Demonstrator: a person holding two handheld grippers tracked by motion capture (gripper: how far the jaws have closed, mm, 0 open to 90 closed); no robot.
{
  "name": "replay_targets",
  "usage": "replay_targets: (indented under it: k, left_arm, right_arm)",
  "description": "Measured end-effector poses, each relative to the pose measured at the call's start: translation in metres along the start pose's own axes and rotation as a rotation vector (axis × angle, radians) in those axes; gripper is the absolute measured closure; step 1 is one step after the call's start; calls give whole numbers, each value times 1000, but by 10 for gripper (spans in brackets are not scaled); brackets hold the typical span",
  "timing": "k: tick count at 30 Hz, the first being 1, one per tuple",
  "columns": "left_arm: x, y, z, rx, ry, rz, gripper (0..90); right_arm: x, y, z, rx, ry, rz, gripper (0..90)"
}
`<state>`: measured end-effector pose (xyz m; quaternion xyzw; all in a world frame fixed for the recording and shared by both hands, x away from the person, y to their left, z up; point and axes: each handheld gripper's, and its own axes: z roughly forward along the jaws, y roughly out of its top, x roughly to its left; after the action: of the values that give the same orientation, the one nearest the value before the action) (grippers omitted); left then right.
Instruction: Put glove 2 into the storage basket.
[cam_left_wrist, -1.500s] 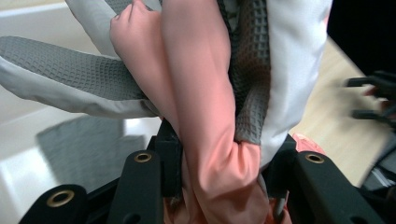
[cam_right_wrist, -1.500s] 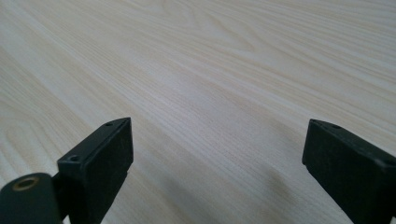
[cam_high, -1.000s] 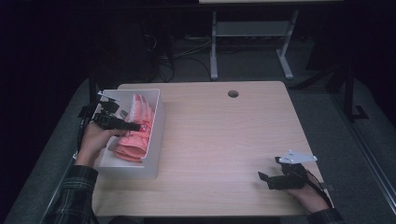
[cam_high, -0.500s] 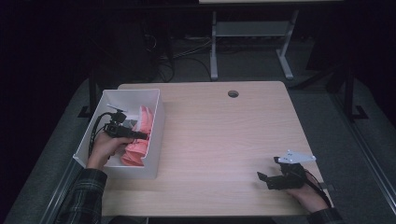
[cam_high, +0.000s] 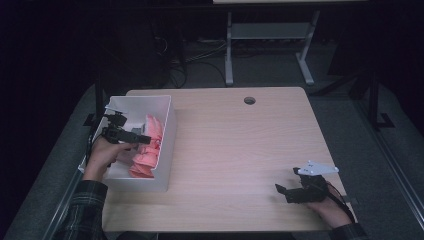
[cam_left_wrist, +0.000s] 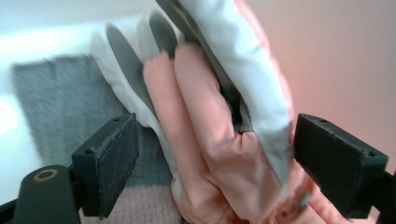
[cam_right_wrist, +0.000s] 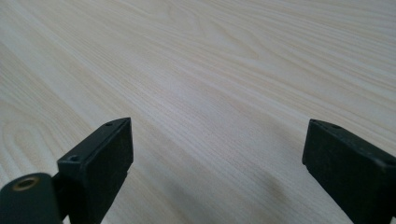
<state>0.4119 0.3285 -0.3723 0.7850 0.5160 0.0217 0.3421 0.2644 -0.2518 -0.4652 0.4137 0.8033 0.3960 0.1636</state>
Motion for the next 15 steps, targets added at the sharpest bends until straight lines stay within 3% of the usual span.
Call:
replay_targets:
  k: [7,15]
  left_arm:
    - [-24,14,-26,-62,5,78,145]
    - [-65,29,-34,-127,-26,178,145]
  right_arm:
    - [1,0,0,4,2,3,85]
    - [1,0,0,2,3,-5,85]
